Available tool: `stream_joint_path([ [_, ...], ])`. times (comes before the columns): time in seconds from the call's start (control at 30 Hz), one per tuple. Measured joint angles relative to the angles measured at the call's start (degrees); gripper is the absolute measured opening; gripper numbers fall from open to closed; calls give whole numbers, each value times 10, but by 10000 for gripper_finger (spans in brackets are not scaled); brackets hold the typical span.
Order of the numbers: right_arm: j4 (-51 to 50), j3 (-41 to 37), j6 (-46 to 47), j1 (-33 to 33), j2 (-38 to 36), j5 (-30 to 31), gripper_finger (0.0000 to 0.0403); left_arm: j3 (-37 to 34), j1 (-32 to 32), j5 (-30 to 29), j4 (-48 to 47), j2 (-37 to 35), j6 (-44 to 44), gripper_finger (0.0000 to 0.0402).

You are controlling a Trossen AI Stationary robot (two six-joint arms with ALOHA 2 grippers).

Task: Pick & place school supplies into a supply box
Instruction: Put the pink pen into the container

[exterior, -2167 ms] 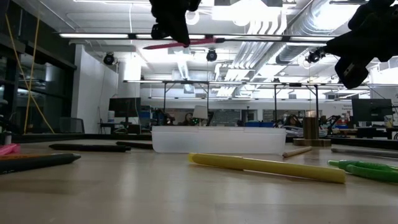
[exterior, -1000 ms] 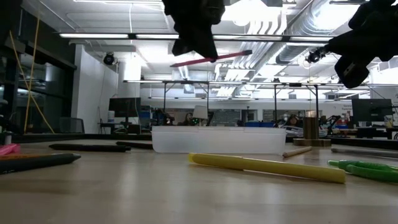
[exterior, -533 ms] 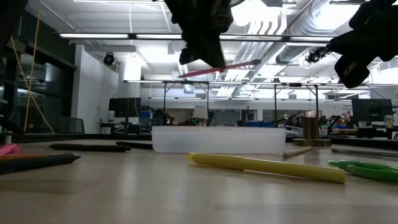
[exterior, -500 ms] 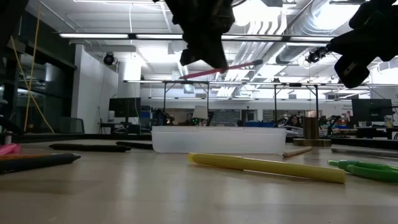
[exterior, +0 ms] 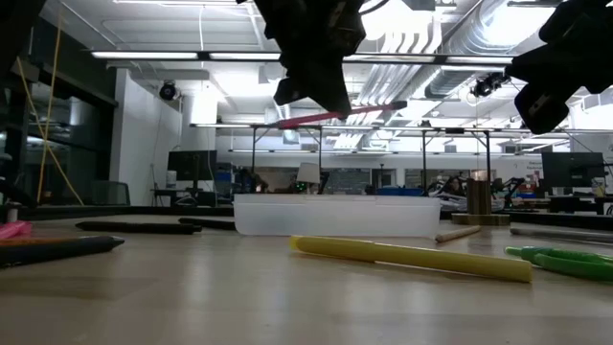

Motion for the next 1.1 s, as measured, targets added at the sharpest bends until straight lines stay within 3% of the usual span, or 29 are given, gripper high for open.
stream_joint_path([
  [1.1, 0, 0, 2, 0, -4, -39, 12, 0, -18, -30, -3, 58, 0, 42],
])
